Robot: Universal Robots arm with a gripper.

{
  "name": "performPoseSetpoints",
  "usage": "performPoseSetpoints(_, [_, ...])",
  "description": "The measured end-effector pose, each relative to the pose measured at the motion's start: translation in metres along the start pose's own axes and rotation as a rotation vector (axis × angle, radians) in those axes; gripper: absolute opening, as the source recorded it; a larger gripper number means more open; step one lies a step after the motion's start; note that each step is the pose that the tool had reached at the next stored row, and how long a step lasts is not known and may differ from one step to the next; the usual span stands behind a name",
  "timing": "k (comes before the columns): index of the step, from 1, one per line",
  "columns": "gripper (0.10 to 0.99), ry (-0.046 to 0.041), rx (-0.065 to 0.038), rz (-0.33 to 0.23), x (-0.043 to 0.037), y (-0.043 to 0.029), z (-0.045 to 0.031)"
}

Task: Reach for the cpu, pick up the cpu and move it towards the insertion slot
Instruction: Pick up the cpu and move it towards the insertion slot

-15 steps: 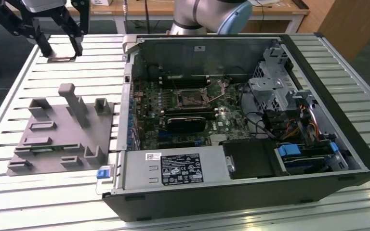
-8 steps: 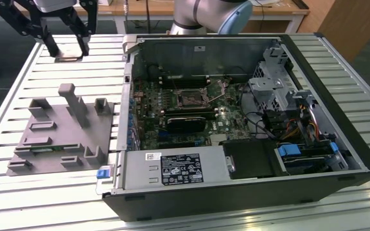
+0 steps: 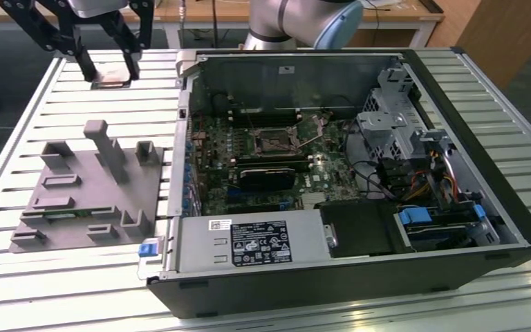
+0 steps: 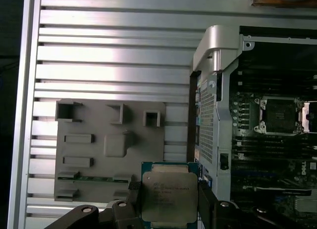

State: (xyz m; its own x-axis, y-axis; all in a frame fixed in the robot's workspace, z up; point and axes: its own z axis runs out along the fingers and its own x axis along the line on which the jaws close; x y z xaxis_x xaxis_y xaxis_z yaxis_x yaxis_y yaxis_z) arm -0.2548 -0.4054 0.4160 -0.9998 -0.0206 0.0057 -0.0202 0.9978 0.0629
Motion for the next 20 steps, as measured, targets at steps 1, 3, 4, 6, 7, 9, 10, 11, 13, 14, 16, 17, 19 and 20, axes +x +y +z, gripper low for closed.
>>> performPoseSetpoints(1, [0.541, 0.0, 0.0, 0.0, -0.0016, 0.0, 0.0])
performPoseSetpoints(3, [0.541, 0.0, 0.0, 0.0, -0.005, -0.0001, -0.0001])
performPoseSetpoints(4, [0.541, 0.0, 0.0, 0.0, -0.0068, -0.0002, -0.0001])
performPoseSetpoints(6, [0.541, -0.0001, 0.0, 0.0, -0.0109, -0.0002, 0.0])
performPoseSetpoints(7, [0.541, 0.0, 0.0, 0.0, -0.0129, -0.0003, -0.0001])
performPoseSetpoints(9, [0.541, 0.0, 0.0, 0.0, -0.0168, -0.0004, -0.0001])
performPoseSetpoints(10, [0.541, 0.0, 0.0, 0.0, -0.019, -0.0004, -0.0001])
performPoseSetpoints(11, [0.541, -0.0001, 0.0, 0.0, -0.0213, -0.0004, -0.0001])
performPoseSetpoints(13, [0.541, 0.0, 0.0, 0.0, -0.026, -0.0005, -0.0002])
performPoseSetpoints(14, [0.541, 0.0, 0.0, 0.0, -0.0286, -0.0006, -0.0002])
performPoseSetpoints(16, [0.541, 0.0001, 0.0, 0.0, -0.0344, -0.0007, -0.0003])
performPoseSetpoints(17, [0.541, 0.0, 0.0, 0.0, -0.0375, -0.0008, -0.0003])
performPoseSetpoints(19, [0.541, -0.0001, 0.0, 0.0, -0.0442, -0.0009, -0.0003])
performPoseSetpoints(20, [0.541, 0.0, 0.0, 0.0, -0.0471, -0.001, -0.0003])
